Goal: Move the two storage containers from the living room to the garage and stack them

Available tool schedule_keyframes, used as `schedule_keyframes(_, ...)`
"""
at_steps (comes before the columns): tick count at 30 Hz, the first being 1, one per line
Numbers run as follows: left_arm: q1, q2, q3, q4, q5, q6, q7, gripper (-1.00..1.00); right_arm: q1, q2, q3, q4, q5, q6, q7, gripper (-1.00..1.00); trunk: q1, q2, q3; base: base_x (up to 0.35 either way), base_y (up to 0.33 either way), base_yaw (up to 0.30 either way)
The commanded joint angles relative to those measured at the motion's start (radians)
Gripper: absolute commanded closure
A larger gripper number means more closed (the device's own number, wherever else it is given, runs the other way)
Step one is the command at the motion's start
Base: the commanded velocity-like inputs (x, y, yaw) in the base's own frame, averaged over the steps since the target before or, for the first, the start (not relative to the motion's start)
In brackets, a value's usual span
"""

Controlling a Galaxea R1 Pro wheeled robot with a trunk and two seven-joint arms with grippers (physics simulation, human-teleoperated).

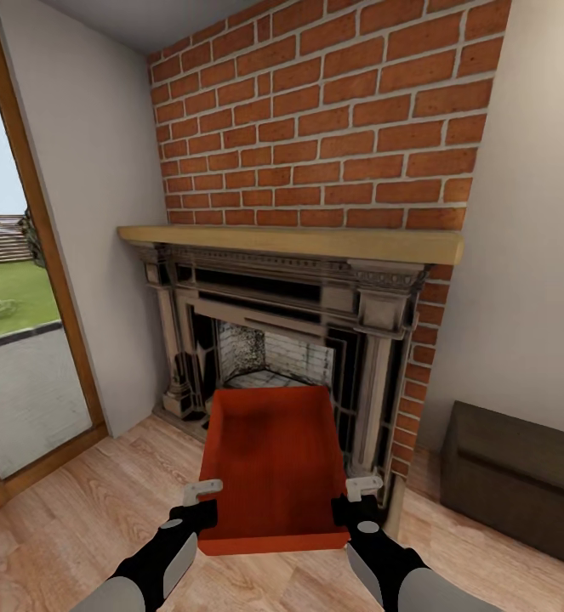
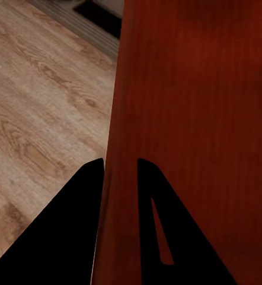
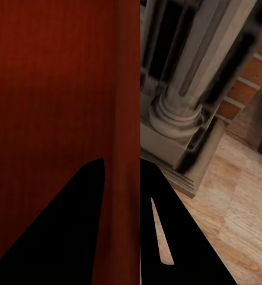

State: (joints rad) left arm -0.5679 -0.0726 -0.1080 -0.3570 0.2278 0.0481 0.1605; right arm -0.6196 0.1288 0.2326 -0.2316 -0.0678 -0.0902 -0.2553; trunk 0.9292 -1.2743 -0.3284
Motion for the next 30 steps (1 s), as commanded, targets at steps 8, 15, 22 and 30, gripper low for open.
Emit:
schedule_keyframes(8, 0.000, 0.000, -0.004, 0.001, 0.013, 0.006, 0.013, 1.00, -0.002, 0.000, -0.018, -0.003, 0.011, -0.006, -0.010, 1.00, 0.000, -0.001, -0.001, 0.000, 0.000, 0.000)
schedule_keyframes(15, 0.000, 0.000, -0.004, 0.001, 0.013, 0.006, 0.013, 1.00, -0.002, 0.000, -0.019, -0.003, 0.010, -0.007, -0.010, 1.00, 0.000, -0.001, 0.001, 0.000, 0.000, -0.157)
schedule_keyframes(22, 0.000, 0.000, -0.005, 0.000, 0.010, 0.006, 0.013, 1.00, -0.002, 0.000, -0.019, -0.003, 0.010, -0.007, -0.010, 1.00, 0.000, -0.001, 0.004, 0.000, 0.000, -0.265)
schedule_keyframes(30, 0.000, -0.001, -0.009, 0.000, 0.009, 0.006, 0.014, 1.00, -0.002, 0.000, -0.019, -0.003, 0.010, -0.008, -0.010, 1.00, 0.000, -0.001, 0.008, 0.000, 0.000, -0.270)
